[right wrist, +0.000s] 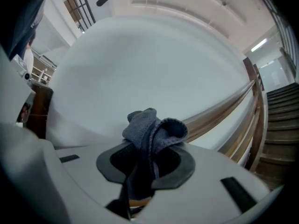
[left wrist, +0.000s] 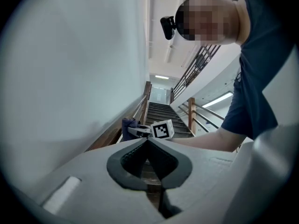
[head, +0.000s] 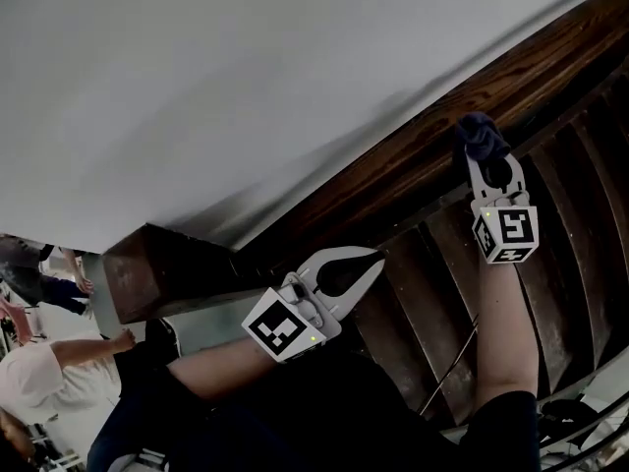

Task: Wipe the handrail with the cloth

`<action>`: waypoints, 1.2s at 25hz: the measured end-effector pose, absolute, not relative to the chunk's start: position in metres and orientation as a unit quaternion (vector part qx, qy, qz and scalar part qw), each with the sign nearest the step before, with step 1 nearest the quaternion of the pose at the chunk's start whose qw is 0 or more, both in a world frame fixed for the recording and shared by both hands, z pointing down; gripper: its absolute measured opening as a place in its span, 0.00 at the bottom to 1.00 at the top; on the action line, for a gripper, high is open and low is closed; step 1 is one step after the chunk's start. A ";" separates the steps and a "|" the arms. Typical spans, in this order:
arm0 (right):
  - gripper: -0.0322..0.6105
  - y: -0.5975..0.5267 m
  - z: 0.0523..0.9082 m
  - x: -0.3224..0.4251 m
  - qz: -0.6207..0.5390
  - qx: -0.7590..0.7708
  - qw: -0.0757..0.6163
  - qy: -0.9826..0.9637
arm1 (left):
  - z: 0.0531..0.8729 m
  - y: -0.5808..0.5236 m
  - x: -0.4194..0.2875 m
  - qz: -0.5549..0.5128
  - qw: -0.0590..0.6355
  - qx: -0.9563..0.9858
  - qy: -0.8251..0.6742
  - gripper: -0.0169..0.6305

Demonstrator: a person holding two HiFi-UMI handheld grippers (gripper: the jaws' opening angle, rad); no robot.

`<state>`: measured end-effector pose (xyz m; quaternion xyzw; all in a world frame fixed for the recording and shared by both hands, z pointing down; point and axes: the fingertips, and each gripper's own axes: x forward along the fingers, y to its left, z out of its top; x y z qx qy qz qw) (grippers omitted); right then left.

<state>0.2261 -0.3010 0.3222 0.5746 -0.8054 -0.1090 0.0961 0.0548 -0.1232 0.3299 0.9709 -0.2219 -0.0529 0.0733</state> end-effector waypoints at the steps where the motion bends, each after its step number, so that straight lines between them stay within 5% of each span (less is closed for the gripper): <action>1: 0.21 -0.312 0.320 0.231 -0.111 0.581 0.096 -0.800 | 0.333 -0.128 0.056 -0.052 0.077 0.971 -0.219 0.03; 14: 0.21 -0.309 0.359 0.181 -0.083 0.585 0.062 -0.804 | 0.357 -0.154 0.034 -0.038 0.104 0.971 -0.210 0.03; 30: 0.21 -0.254 0.422 0.059 -0.033 0.482 0.125 -0.866 | 0.337 -0.148 0.002 -0.037 0.111 0.960 -0.256 0.03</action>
